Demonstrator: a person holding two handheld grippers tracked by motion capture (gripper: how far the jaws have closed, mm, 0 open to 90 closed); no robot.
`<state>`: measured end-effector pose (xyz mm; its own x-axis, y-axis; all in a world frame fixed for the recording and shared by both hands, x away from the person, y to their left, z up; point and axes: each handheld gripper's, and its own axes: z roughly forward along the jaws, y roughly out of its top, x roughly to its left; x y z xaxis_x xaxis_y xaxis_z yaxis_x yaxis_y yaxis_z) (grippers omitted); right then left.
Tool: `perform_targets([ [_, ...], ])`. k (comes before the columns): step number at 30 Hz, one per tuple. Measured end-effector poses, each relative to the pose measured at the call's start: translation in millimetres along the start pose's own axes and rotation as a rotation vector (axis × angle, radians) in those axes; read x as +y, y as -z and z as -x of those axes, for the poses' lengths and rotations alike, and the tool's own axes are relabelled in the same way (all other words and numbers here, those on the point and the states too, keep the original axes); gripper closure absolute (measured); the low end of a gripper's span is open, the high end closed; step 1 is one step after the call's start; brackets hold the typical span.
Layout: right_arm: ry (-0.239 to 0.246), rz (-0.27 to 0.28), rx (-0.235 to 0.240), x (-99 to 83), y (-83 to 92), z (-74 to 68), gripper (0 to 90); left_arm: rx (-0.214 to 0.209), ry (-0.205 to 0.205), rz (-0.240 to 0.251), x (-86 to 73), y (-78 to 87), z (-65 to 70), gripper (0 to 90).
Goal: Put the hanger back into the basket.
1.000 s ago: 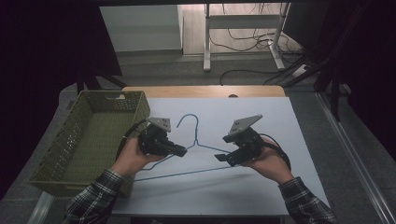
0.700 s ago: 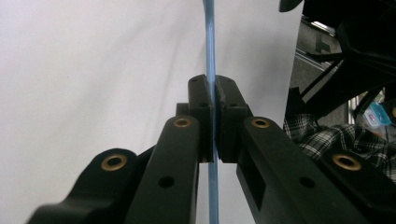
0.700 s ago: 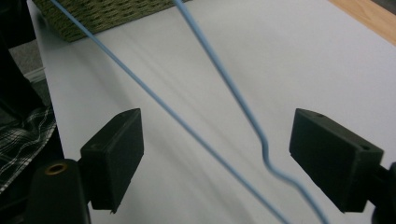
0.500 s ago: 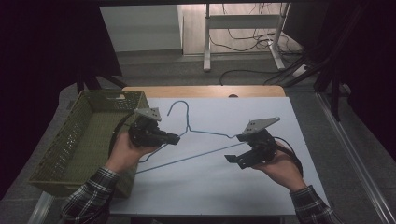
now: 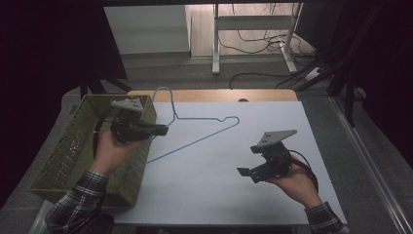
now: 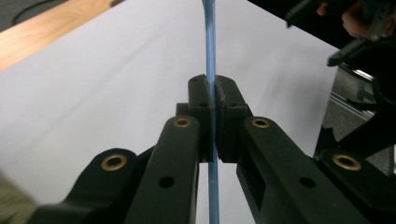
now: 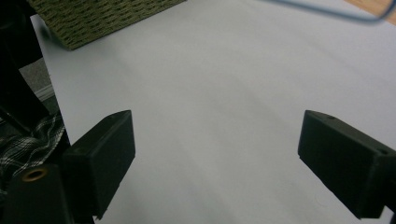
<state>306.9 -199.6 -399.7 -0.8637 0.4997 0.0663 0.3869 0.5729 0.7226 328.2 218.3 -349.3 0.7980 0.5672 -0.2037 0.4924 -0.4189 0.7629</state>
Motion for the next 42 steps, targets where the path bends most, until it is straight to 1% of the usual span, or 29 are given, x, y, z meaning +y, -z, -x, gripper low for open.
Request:
perform_targets([
  [2, -0.004, 0.007, -0.010, -5.0, -2.5, -3.0, 8.0, 0.020, 0.019, 0.010, -3.4, 8.1, -5.5, 87.3],
  [4, -0.014, 0.011, -0.012, -8.5, -4.3, -4.5, 6.7, 0.057, 0.044, 0.020, -8.9, 18.9, -12.6, 87.3],
  [5, -0.014, 0.011, -0.012, -8.5, -4.3, -4.5, 6.7, 0.057, 0.044, 0.020, -8.9, 18.9, -12.6, 87.3],
  [6, -0.017, 0.015, -0.015, -12.3, -6.3, -5.6, 5.4, 0.088, 0.055, 0.034, -13.5, 26.7, -17.4, 87.3],
  [7, -0.017, 0.015, -0.015, -12.3, -6.3, -5.6, 5.4, 0.088, 0.055, 0.034, -13.5, 26.7, -17.4, 87.3],
  [9, -0.020, 0.013, -0.024, -15.8, -8.3, -6.6, 4.3, 0.117, 0.067, 0.050, -18.8, 34.2, -23.0, 87.3],
  [12, -0.039, 0.020, -0.038, -22.2, -10.1, -7.9, 2.1, 0.164, 0.105, 0.078, -30.6, 49.0, -34.8, 87.3],
  [13, -0.039, 0.020, -0.038, -22.2, -10.1, -7.9, 2.1, 0.164, 0.105, 0.078, -30.6, 49.0, -34.8, 87.3],
  [15, -0.051, 0.026, -0.046, -25.7, -9.6, -8.5, 1.7, 0.181, 0.119, 0.086, -36.6, 56.6, -40.1, 87.3],
  [16, -0.056, 0.028, -0.048, -27.1, -9.2, -8.5, 1.6, 0.203, 0.126, 0.092, -40.2, 61.5, -42.6, 87.3],
  [17, -0.062, 0.032, -0.054, -29.7, -8.4, -8.8, 1.6, 0.212, 0.133, 0.095, -43.1, 65.4, -45.1, 87.3],
  [18, -0.074, 0.036, -0.063, -34.3, -7.1, -9.3, 1.5, 0.241, 0.150, 0.108, -48.6, 72.8, -48.3, 87.3],
  [19, -0.074, 0.036, -0.063, -34.3, -7.1, -9.3, 1.5, 0.241, 0.150, 0.108, -48.6, 72.8, -48.3, 87.3],
  [22, -0.095, 0.040, -0.077, -44.6, -4.4, -10.9, 1.6, 0.283, 0.178, 0.130, -59.6, 87.1, -55.2, 87.3],
  [23, -0.095, 0.040, -0.077, -44.6, -4.4, -10.9, 1.6, 0.290, 0.182, 0.132, -61.1, 89.1, -56.0, 87.3],
  [24, -0.101, 0.039, -0.080, -48.3, -3.4, -11.6, 1.6, 0.312, 0.194, 0.135, -67.3, 97.0, -59.6, 87.3],
  [25, -0.101, 0.039, -0.080, -48.3, -3.4, -11.6, 1.6, 0.312, 0.194, 0.135, -67.3, 97.0, -59.6, 87.3],
  [26, -0.104, 0.038, -0.087, -51.9, -2.7, -12.5, 1.6, 0.338, 0.203, 0.135, -73.8, 104.5, -63.2, 87.3],
  [27, -0.104, 0.038, -0.087, -51.9, -2.7, -12.5, 1.6, 0.338, 0.203, 0.135, -73.8, 104.5, -63.2, 87.3],
  [28, -0.114, 0.037, -0.086, -55.6, -0.9, -13.6, 1.6, 0.356, 0.209, 0.138, -78.3, 109.4, -65.5, 87.3],
  [31, -0.119, 0.038, -0.089, -58.8, 0.9, -14.3, 1.6, 0.385, 0.222, 0.140, -88.7, 118.8, -70.9, 87.3],
  [33, -0.127, 0.042, -0.089, -61.7, 2.6, -14.6, 1.6, 0.397, 0.232, 0.140, -97.0, 124.9, -75.3, 87.2],
  [34, -0.136, 0.040, -0.089, -64.5, 4.3, -14.5, 1.6, 0.408, 0.251, 0.147, -105.9, 130.1, -80.1, 87.2],
  [35, -0.136, 0.040, -0.089, -64.5, 4.3, -14.5, 1.6, 0.408, 0.251, 0.147, -105.9, 130.1, -80.1, 87.2],
  [36, -0.137, 0.039, -0.088, -67.0, 5.1, -13.8, 1.5, 0.417, 0.266, 0.152, -114.9, 134.1, -84.8, 87.3],
  [37, -0.137, 0.039, -0.088, -67.0, 5.1, -13.8, 1.5, 0.417, 0.266, 0.152, -114.9, 134.1, -84.8, 87.3],
  [39, -0.146, 0.037, -0.088, -69.7, 5.6, -13.2, 1.5, 0.426, 0.279, 0.158, -123.8, 136.9, -88.9, 87.2],
  [40, -0.152, 0.033, -0.089, -71.6, 5.8, -12.6, 1.4, 0.429, 0.286, 0.158, -131.9, 137.6, -92.9, 87.2],
  [42, -0.156, 0.029, -0.089, -73.0, 5.5, -12.6, 1.4, 0.425, 0.294, 0.158, -136.4, 136.9, -95.6, 87.2],
])
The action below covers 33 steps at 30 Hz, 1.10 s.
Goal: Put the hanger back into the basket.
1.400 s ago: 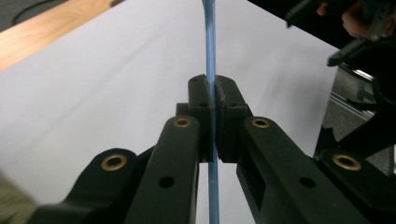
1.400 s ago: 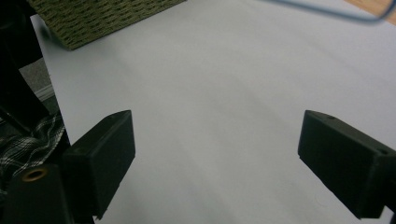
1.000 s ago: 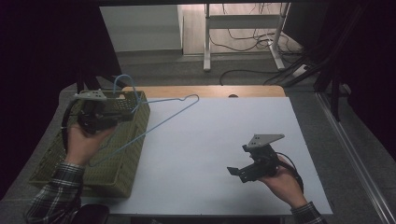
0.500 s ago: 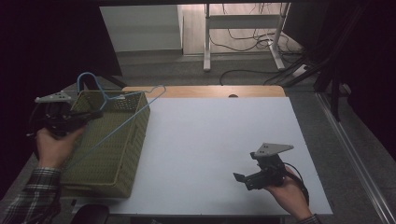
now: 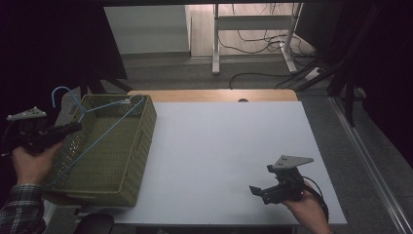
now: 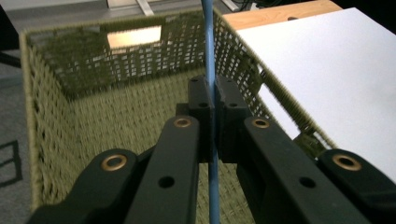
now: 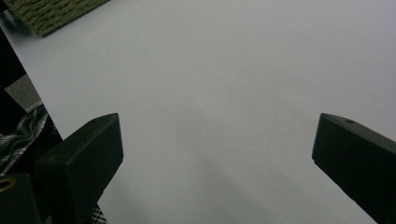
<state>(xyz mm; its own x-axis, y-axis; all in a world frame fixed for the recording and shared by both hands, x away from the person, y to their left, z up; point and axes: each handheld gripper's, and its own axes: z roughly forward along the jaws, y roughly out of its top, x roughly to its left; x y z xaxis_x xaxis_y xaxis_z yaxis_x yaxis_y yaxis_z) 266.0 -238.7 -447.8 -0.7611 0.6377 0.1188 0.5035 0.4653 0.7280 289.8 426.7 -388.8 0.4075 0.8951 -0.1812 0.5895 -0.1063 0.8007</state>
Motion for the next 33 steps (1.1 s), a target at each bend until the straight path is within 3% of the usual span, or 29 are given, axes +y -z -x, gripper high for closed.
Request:
perform_targets([
  [7, 0.002, -0.012, -0.002, -1.6, -1.3, -0.6, 1.4, -0.011, 0.007, -0.020, -17.2, -21.3, -10.3, 87.2],
  [12, -0.001, -0.024, 0.006, -4.0, -3.3, -0.1, 1.3, -0.023, 0.024, -0.084, -31.7, -47.9, -12.4, 87.1],
  [15, -0.002, -0.033, 0.009, -4.9, -4.5, -0.3, 1.3, -0.009, 0.029, -0.123, -34.0, -54.3, -12.3, 87.1],
  [17, 0.003, -0.039, 0.009, -5.6, -6.1, -0.4, 1.3, -0.028, 0.042, -0.135, -33.4, -56.3, -13.7, 86.9],
  [19, 0.005, -0.046, 0.010, -5.9, -7.1, -0.9, 1.3, -0.004, 0.043, -0.164, -34.2, -59.4, -14.2, 86.3],
  [20, 0.006, -0.049, 0.009, -6.3, -7.5, -1.1, 1.2, 0.016, 0.045, -0.181, -35.0, -61.1, -14.1, 80.9],
  [23, 0.003, -0.047, 0.010, -6.8, -7.3, -1.2, 1.2, 0.015, 0.074, -0.161, -34.1, -58.0, -14.7, 62.0],
  [24, 0.001, -0.047, 0.008, -7.1, -7.0, -1.3, 1.3, 0.028, 0.079, -0.147, -32.9, -54.6, -13.8, 62.0],
  [26, -0.006, -0.044, 0.005, -8.6, -5.3, -1.1, 1.3, 0.046, 0.071, -0.140, -30.4, -47.9, -10.8, 50.0],
  [27, -0.006, -0.044, 0.005, -8.6, -5.3, -1.1, 1.3, 0.053, 0.068, -0.130, -29.4, -43.9, -8.5, 50.0],
  [28, -0.009, -0.037, 0.002, -9.5, -3.9, -1.2, 1.3, 0.039, 0.066, -0.104, -28.2, -36.6, -3.8, 42.3],
  [29, -0.009, -0.037, 0.002, -9.5, -3.9, -1.2, 1.3, 0.039, 0.066, -0.104, -28.2, -36.6, -3.8, 39.9],
  [30, -0.014, -0.032, -0.002, -9.9, -1.7, -1.8, 1.2, -0.023, 0.068, -0.070, -28.0, -29.6, 4.9, 35.9],
  [31, -0.014, -0.032, -0.002, -9.9, -1.7, -1.8, 1.2, -0.023, 0.068, -0.070, -28.0, -29.6, 4.9, 32.9],
  [32, -0.016, -0.027, -0.004, -10.5, 0.0, -2.3, 1.2, -0.062, 0.047, -0.059, -28.6, -24.8, 18.6, 30.1],
  [33, -0.016, -0.027, -0.004, -10.5, 0.0, -2.3, 1.2, -0.062, 0.047, -0.059, -28.6, -24.8, 18.6, 27.6],
])
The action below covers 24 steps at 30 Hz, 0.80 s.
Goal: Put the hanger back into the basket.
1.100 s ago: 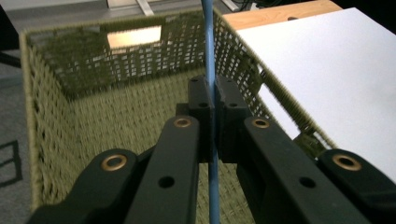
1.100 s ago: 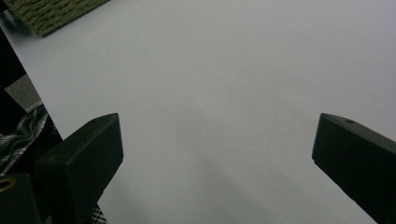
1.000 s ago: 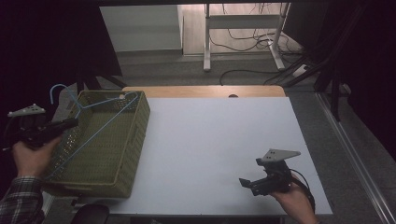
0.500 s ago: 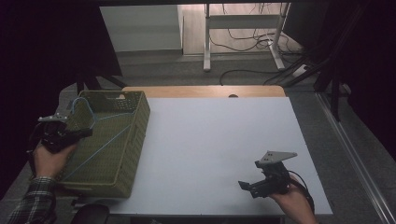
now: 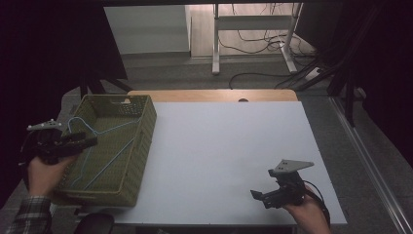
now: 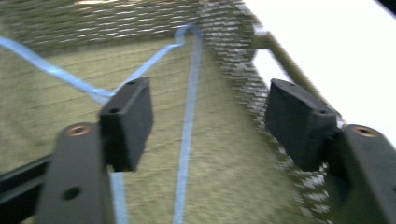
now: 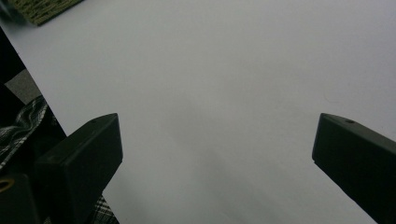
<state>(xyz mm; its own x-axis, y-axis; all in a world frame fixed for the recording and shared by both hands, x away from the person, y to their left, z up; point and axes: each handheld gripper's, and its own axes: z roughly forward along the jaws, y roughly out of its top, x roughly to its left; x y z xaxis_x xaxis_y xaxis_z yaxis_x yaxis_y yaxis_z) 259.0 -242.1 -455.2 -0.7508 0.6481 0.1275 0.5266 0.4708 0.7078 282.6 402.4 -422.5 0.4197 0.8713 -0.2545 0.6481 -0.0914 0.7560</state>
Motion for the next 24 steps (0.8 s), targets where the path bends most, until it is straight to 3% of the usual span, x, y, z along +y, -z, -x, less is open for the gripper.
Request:
perform_targets([
  [1, -0.003, 0.004, -0.011, -1.1, 1.6, -1.1, 1.1, -0.044, -0.040, -0.003, -1.8, 1.2, 16.5, 23.7],
  [2, -0.003, 0.004, -0.011, -1.1, 1.6, -1.1, 1.1, -0.044, -0.040, -0.003, -1.8, 1.2, 16.5, 21.7],
  [3, -0.002, 0.007, -0.015, -2.4, 3.1, -2.0, 0.8, -0.070, -0.093, 0.006, -5.3, 3.1, 37.3, 18.1],
  [4, -0.002, 0.007, -0.015, -2.4, 3.1, -2.0, 0.8, -0.070, -0.093, 0.006, -5.3, 3.1, 37.3, 15.5],
  [5, -0.004, 0.009, -0.018, -4.1, 5.2, -3.2, 0.4, -0.098, -0.122, 0.013, -8.8, 3.9, 52.2, 13.8],
  [6, -0.004, 0.009, -0.018, -4.1, 5.2, -3.2, 0.4, -0.098, -0.122, 0.013, -8.8, 3.9, 52.2, 12.4],
  [9, -0.010, 0.011, -0.024, -6.7, 8.1, -4.4, 0.0, -0.163, -0.150, 0.022, -16.4, 2.9, 76.4, 8.0],
  [13, -0.017, 0.019, -0.030, -10.1, 11.4, -5.4, 0.0, -0.199, -0.185, 0.027, -27.1, -1.0, 100.3, 4.0],
  [19, -0.032, 0.045, -0.052, -20.8, 17.1, -7.3, 0.0, -0.161, -0.265, -0.044, -47.2, -11.2, 126.6, 0.0],
  [22, -0.027, 0.041, -0.065, -23.9, 17.8, -7.3, 0.0, -0.097, -0.283, -0.099, -58.7, -19.0, 131.8, 0.0],
  [24, -0.024, 0.037, -0.082, -26.4, 17.6, -6.9, 0.0, -0.082, -0.279, -0.133, -65.6, -24.7, 130.1, 0.0],
])
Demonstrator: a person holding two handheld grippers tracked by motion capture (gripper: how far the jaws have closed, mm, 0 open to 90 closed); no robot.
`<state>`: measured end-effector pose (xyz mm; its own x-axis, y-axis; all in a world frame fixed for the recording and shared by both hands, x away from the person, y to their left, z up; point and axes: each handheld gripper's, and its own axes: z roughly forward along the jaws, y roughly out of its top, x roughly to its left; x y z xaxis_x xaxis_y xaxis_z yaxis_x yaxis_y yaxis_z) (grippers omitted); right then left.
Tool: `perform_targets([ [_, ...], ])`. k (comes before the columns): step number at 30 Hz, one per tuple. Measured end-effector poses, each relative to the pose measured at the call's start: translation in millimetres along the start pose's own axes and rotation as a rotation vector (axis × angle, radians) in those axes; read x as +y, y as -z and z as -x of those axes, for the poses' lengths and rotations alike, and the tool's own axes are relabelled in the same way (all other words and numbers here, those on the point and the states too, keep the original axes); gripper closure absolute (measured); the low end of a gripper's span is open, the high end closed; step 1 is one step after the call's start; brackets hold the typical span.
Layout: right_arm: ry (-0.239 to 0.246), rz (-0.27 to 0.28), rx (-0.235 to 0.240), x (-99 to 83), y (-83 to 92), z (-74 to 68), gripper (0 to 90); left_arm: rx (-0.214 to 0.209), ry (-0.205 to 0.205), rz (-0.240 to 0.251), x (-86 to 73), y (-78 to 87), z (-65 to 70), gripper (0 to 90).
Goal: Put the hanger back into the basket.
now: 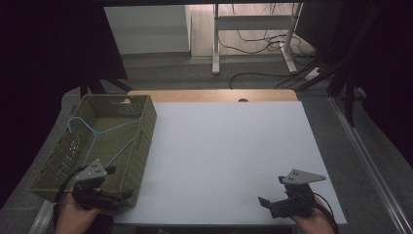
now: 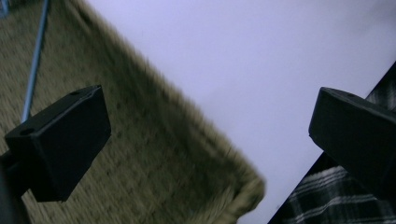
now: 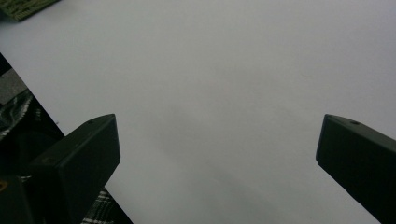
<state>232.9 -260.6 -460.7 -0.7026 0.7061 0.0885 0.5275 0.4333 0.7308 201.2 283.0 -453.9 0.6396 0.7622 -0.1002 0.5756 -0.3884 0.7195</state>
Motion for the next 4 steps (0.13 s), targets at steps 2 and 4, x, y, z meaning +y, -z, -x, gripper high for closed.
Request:
perform_targets([
  [2, -0.002, -0.001, -0.002, -1.3, -1.5, 1.1, 0.0, 0.011, 0.009, -0.015, -3.4, -4.6, -2.7, 0.0],
  [4, -0.002, -0.003, -0.004, -1.6, -2.8, 1.6, 0.0, 0.010, 0.011, -0.012, -2.4, -5.4, -3.7, 0.0],
])
